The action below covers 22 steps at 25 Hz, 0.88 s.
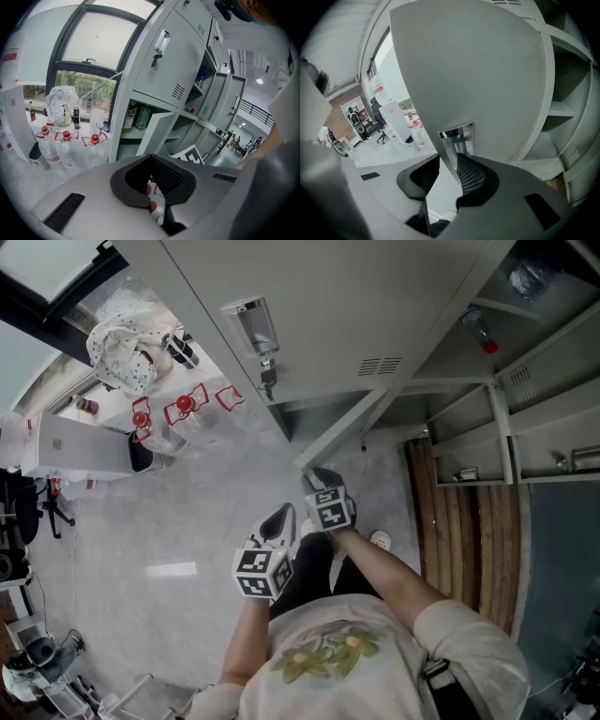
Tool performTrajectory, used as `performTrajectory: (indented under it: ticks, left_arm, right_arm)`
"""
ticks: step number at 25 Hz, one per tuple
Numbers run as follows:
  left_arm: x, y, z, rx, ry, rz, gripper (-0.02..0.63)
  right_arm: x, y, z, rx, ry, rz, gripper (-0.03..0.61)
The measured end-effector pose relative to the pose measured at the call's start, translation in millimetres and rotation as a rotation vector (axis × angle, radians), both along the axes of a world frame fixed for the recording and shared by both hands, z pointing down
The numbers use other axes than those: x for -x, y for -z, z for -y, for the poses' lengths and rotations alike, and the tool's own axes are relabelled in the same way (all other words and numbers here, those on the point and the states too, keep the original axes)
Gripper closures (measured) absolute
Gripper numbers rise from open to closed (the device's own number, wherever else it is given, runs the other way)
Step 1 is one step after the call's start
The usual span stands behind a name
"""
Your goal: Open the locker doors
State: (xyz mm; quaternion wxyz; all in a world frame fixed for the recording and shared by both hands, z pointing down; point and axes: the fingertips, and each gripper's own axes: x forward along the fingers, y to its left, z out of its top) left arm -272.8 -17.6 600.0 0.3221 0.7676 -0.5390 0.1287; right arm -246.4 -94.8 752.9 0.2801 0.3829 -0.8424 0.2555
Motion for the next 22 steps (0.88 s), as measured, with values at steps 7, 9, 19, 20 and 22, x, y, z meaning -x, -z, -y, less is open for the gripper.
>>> performTrajectory:
  ticks: [7,9,19,20,22]
  left_arm:
    - [-11.6,3.4,-10.7,0.003,0.021,0.002,0.584]
    - [-15.8,4.0,-14.2,0.005,0.027,0.001,0.584]
    - [-31.7,5.3,-29.2,0.009,0.049,0.007,0.584]
    - [-33.5,5.5,-30.1,0.009,0.049,0.008,0.584]
    - [-37.4,5.6,-31.3,0.008,0.049,0.010,0.584]
  right_arm:
    - [-13.3,0.1,-13.5,0.016,0.027,-0.008,0.448]
    - [-17.1,0.2,-16.9,0.020,0.034,-0.008,0.449]
    - [-37.6,0.3,-35.2,0.028,0.062,-0.007,0.476]
    - [-39.6,0.3,-36.8,0.028,0.066,-0.008,0.479]
    - [-43.5,0.0,-39.8,0.026,0.073,-0.010,0.482]
